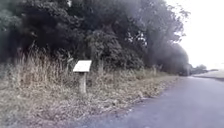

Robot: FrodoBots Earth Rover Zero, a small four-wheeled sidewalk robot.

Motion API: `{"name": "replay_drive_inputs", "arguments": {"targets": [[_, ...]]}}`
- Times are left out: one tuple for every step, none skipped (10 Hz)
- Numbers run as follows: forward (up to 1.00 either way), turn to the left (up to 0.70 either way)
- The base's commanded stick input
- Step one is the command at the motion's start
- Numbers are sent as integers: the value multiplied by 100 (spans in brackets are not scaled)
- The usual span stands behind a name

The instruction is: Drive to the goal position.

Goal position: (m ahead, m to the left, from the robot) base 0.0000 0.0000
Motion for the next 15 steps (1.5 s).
{"name": "replay_drive_inputs", "arguments": {"targets": [[0, -45], [0, -45], [0, -45], [0, -45], [0, -45], [0, -45], [0, -45], [0, -45], [45, -27], [45, -27], [45, -27], [45, -27], [45, -27], [29, -33], [8, -42]]}}
